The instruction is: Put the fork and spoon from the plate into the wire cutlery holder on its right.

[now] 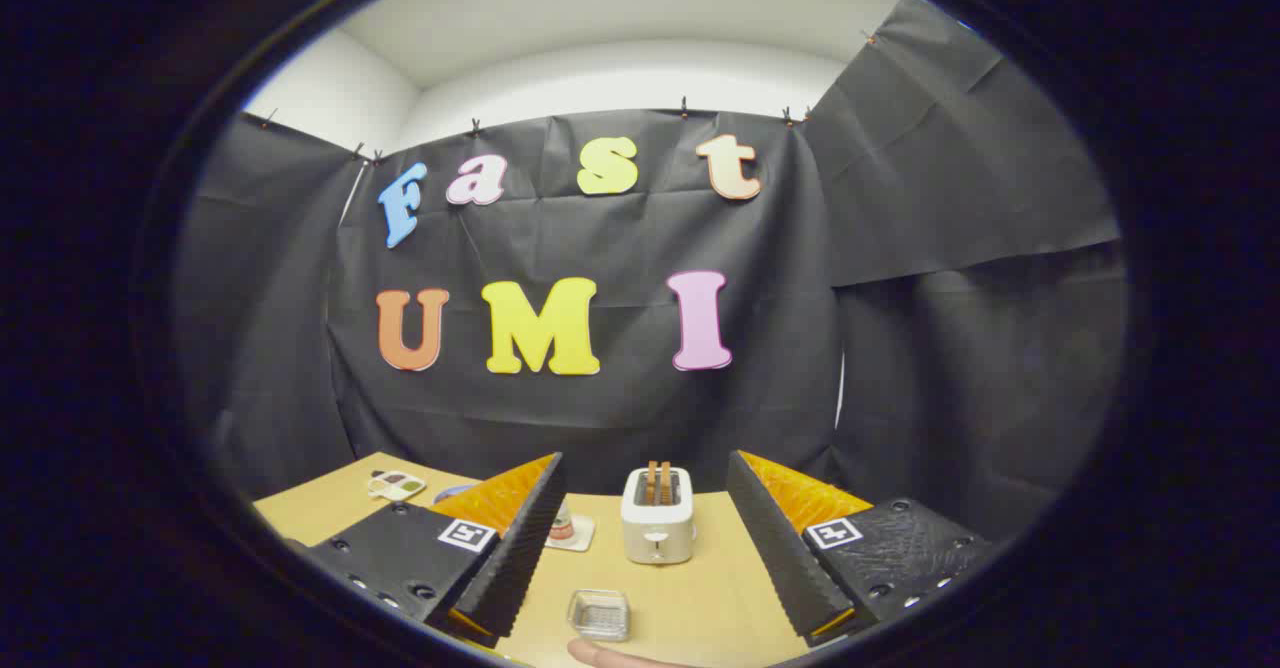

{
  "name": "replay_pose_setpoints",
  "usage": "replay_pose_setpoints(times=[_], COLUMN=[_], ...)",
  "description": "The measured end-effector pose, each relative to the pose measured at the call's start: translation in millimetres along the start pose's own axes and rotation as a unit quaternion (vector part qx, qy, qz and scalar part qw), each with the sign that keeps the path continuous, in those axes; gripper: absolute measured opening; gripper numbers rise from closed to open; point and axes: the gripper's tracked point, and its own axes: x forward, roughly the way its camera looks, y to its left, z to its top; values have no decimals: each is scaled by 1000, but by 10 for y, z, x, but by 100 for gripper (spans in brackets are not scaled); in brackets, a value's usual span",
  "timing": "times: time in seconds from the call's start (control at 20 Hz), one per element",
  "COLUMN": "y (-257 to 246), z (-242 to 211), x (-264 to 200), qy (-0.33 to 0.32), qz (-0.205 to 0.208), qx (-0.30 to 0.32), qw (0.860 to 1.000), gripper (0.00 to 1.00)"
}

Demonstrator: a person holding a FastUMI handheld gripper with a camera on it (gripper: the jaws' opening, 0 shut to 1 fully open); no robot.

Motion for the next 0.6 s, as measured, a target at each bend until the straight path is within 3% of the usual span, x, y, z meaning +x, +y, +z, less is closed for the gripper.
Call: replay_pose_setpoints(times=[0.25, 0.6], y=[648, 1101], z=[184, 246], x=[-217, -219], qy=[11, 12], qz=[-14, -43], qx=[19, 9], qw=[1000, 999], gripper=[96, 96])
